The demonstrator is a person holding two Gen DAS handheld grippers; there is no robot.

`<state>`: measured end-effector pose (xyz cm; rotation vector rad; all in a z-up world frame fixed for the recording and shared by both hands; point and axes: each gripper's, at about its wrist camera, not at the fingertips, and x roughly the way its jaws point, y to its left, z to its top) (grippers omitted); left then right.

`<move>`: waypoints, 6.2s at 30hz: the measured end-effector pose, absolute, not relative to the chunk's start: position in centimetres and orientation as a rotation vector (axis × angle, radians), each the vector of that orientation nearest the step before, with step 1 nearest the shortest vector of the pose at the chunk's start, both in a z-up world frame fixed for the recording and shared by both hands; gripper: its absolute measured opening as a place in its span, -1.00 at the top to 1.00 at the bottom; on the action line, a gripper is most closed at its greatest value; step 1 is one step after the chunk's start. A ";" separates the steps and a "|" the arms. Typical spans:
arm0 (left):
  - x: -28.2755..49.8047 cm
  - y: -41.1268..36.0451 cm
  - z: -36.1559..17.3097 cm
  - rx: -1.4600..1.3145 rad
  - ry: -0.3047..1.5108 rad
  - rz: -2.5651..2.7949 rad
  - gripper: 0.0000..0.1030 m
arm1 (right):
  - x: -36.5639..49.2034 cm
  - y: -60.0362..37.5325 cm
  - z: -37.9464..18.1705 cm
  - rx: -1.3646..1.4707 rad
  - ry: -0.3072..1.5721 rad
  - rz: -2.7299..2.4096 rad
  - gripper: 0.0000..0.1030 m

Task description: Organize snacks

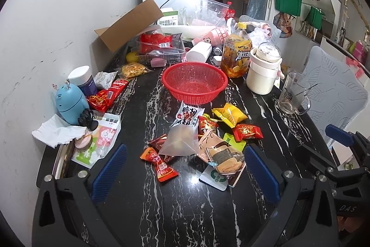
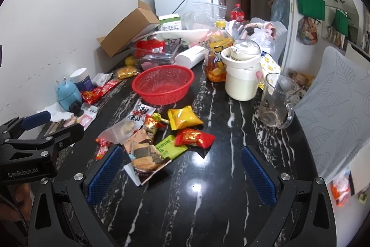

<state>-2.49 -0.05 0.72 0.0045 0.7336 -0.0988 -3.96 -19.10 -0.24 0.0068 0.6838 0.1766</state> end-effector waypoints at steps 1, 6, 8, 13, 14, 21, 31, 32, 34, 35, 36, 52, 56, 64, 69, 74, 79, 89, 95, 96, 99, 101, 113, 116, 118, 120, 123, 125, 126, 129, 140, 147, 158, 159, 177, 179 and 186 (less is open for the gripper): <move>-2.6 0.0 0.7 0.004 0.732 -0.099 -1.00 | -4.0 -19.1 -0.2 0.006 0.683 0.177 -1.00; -3.1 0.1 0.9 0.002 0.726 -0.101 -1.00 | -4.5 -18.9 -0.1 0.008 0.677 0.184 -1.00; -3.2 0.2 1.0 0.001 0.724 -0.101 -1.00 | -4.7 -18.8 0.0 0.009 0.675 0.188 -1.00; -3.8 0.1 1.2 0.002 0.714 -0.102 -1.00 | -5.1 -18.8 0.1 0.012 0.672 0.192 -1.00; -3.8 0.1 1.3 0.002 0.712 -0.102 -1.00 | -5.1 -18.8 0.1 0.014 0.672 0.193 -1.00; -4.3 0.6 1.2 -0.006 0.706 -0.107 -1.00 | -5.5 -18.7 0.0 0.016 0.674 0.198 -1.00; -4.6 2.0 -0.4 -0.037 0.737 -0.117 -1.00 | -5.4 -18.0 -2.1 0.051 0.728 0.251 -1.00; -4.6 2.2 -0.6 -0.041 0.742 -0.117 -1.00 | -5.3 -17.8 -2.4 0.054 0.735 0.260 -1.00; -4.5 2.4 -1.1 -0.046 0.751 -0.117 -1.00 | -5.1 -17.6 -2.9 0.057 0.747 0.272 -1.00; -4.5 2.6 -1.4 -0.050 0.756 -0.117 -1.00 | -5.0 -17.4 -3.2 0.057 0.752 0.280 -1.00; -4.4 2.8 -1.6 -0.053 0.761 -0.117 -1.00 | -4.9 -17.2 -3.5 0.057 0.758 0.286 -1.00; -1.9 6.0 -7.1 -0.125 0.882 -0.096 -1.00 | -1.2 -14.7 -8.0 0.053 0.849 0.354 -0.92; -1.0 6.6 -8.5 -0.132 0.912 -0.092 -1.00 | 0.5 -14.0 -9.0 0.035 0.873 0.363 -0.83; 0.4 7.2 -9.1 -0.107 0.908 -0.059 -1.00 | 3.2 -12.2 -10.5 -0.046 0.901 0.394 -0.67; 1.5 7.5 -8.7 -0.128 0.900 -0.072 -1.00 | 4.6 -11.5 -11.3 -0.060 0.931 0.425 -0.51; 2.6 7.1 -8.1 -0.134 0.884 -0.102 -1.00 | 4.9 -11.1 -11.6 -0.072 0.940 0.451 0.06; 3.7 6.1 -7.4 -0.131 0.866 -0.143 -1.00 | 4.7 -11.6 -11.6 -0.040 0.957 0.463 0.59; 5.6 2.6 -7.3 -0.118 0.870 -0.242 -1.00 | 4.5 -15.3 -11.3 0.083 0.958 0.422 0.59; 7.2 1.0 -8.9 -0.092 0.903 -0.252 -0.90 | 3.9 -17.0 -10.9 0.097 0.942 0.389 0.59; 7.5 0.8 -9.3 -0.087 0.914 -0.248 -0.86 | 3.8 -17.2 -10.9 0.097 0.941 0.384 0.59; 8.3 0.5 -10.4 -0.089 0.954 -0.246 -0.71 | 3.4 -17.6 -10.9 0.099 0.938 0.377 0.59; 8.6 0.3 -11.0 -0.098 0.976 -0.249 -0.62 | 3.3 -17.8 -10.8 0.101 0.937 0.377 0.59; 8.3 -0.3 -11.4 -0.058 0.959 -0.198 -0.07 | 2.3 -18.2 -10.8 0.108 0.927 0.387 0.59; 7.6 -0.3 -10.8 -0.053 0.942 -0.202 0.07 | 2.0 -18.3 -10.7 0.112 0.923 0.393 0.59; 7.1 -0.4 -10.3 -0.045 0.925 -0.208 0.07 | 1.7 -18.4 -10.6 0.117 0.921 0.401 0.59; 6.7 -0.5 -9.9 -0.040 0.913 -0.213 0.07 | 1.4 -18.3 -10.5 0.117 0.916 0.405 0.59; 5.8 -0.7 -9.3 -0.042 0.897 -0.224 0.11 | 0.9 -18.3 -10.4 0.118 0.910 0.409 0.59; 5.1 -0.8 -8.9 -0.042 0.889 -0.233 0.11 | 0.5 -18.4 -10.4 0.119 0.907 0.411 0.59; 4.8 -0.8 -8.8 -0.043 0.886 -0.236 0.11 | 0.3 -18.5 -10.3 0.119 0.904 0.412 0.59; 3.8 -0.9 -8.3 -0.049 0.879 -0.245 0.11 | -0.2 -18.6 -10.2 0.119 0.900 0.414 0.59; -0.3 -1.2 -6.9 -0.068 0.854 -0.285 0.12 | -2.5 -19.1 -9.5 0.109 0.871 0.402 0.59; -1.2 -1.6 -5.1 -0.068 0.805 -0.316 0.12 | -3.2 -19.6 -7.6 0.088 0.827 0.389 0.59; 1.0 -2.1 -1.1 -0.065 0.680 -0.342 0.12 | -0.8 -19.6 -3.0 0.033 0.736 0.421 0.59; 1.3 -2.2 -0.8 -0.066 0.673 -0.341 0.12 | -0.4 -19.6 -2.5 0.025 0.725 0.422 0.59; 11.7 -0.8 3.0 -0.094 0.561 -0.284 0.12 | 9.8 -17.4 2.4 -0.051 0.653 0.467 0.59; 13.3 -1.1 3.1 -0.072 0.552 -0.282 0.12 | 11.2 -17.1 2.5 -0.047 0.654 0.468 0.59; 17.5 -1.6 2.7 -0.055 0.557 -0.276 0.12 | 15.9 -16.6 2.2 -0.026 0.654 0.475 0.59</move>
